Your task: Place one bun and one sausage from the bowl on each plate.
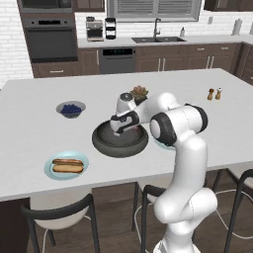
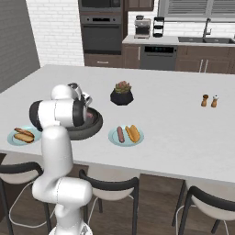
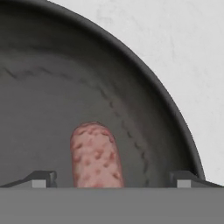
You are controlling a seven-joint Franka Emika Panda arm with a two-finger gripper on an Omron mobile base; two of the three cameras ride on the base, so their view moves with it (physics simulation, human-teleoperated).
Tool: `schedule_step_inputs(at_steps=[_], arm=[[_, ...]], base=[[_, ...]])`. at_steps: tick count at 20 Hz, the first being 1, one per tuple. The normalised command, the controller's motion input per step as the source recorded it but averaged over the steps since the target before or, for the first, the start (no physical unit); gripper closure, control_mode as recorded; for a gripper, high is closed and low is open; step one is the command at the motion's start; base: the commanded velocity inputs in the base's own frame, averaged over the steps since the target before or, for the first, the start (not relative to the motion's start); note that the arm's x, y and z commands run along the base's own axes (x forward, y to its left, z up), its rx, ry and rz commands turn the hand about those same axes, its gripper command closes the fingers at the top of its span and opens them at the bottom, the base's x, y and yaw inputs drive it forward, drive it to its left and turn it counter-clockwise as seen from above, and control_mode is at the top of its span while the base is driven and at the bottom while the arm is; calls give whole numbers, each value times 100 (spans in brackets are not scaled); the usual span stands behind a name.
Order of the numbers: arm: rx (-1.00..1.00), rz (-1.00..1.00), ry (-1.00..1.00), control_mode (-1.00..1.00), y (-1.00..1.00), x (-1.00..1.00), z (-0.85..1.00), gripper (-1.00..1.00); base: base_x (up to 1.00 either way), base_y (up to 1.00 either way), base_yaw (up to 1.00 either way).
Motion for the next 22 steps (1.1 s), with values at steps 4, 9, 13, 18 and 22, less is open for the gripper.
schedule_step_inputs(at_steps=[4,9,13,18,22], arm=[[0,0,1,-100,0,-11,-19,100],[0,0,0,-100,0,-8,-9,100],[-1,0,8,-100,0,-4,-18,100],[0,0,2,-100,0,-13,10,100],[0,0,0,-100,0,-46,64,100]], base=[[0,0,0],[0,0,0],[0,0,0],[0,0,0],[0,0,0]])
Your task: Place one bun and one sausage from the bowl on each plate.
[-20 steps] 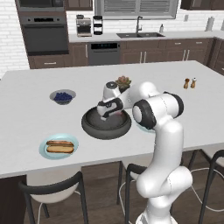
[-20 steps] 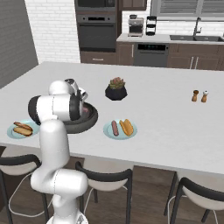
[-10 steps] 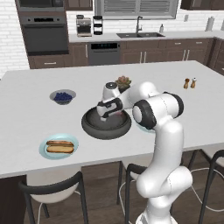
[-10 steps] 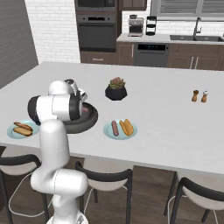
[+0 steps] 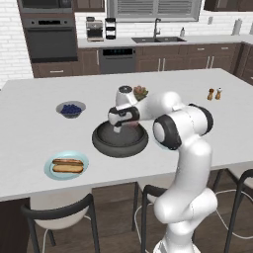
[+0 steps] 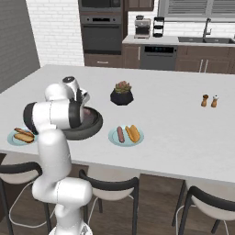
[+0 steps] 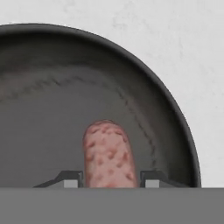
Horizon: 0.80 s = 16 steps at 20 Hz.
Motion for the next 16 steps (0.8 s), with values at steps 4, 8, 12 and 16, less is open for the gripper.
schedule_step_inputs(at_steps=[4,8,12,16], arm=[[5,0,0,-100,0,-71,39,100],[5,0,4,-100,2,-87,32,100],[0,0,11,-100,34,-77,16,100],[0,2,10,-100,64,-60,29,100]], base=[[0,0,0],[0,0,0],[0,0,0],[0,0,0]])
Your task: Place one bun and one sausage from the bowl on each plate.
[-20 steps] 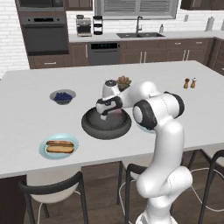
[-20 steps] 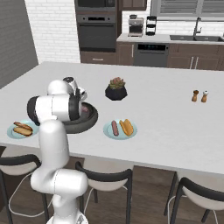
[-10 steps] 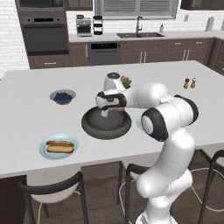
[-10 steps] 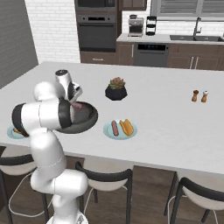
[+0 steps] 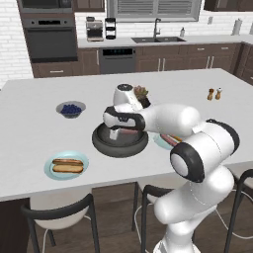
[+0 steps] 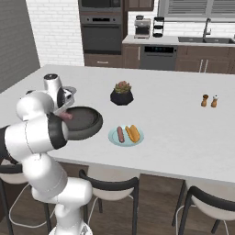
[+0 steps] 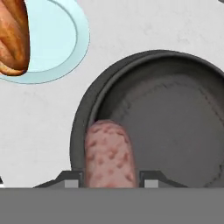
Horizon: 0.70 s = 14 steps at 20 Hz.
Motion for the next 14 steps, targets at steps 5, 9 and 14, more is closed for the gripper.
schedule_step_inputs(at_steps=[5,9,14], arm=[[0,5,13,-100,66,-46,34,100],[-2,6,24,-100,45,-22,-3,100],[0,11,14,-100,31,-26,-12,100]], base=[[0,0,0],[0,0,0],[0,0,0]])
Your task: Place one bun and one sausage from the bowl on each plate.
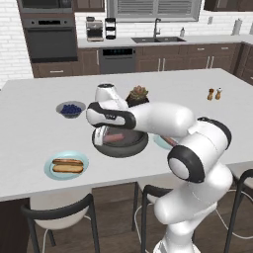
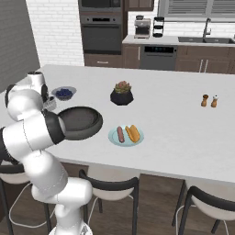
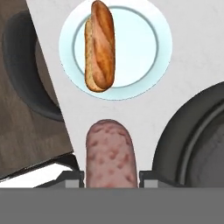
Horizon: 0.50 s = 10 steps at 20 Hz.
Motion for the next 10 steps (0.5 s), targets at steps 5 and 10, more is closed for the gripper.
schedule_step_inputs(at_steps=[5,10], arm=[[0,12,14,-100,63,-2,0,100],[0,9,16,-100,58,2,-13,100]], base=[[0,0,0],[0,0,0]])
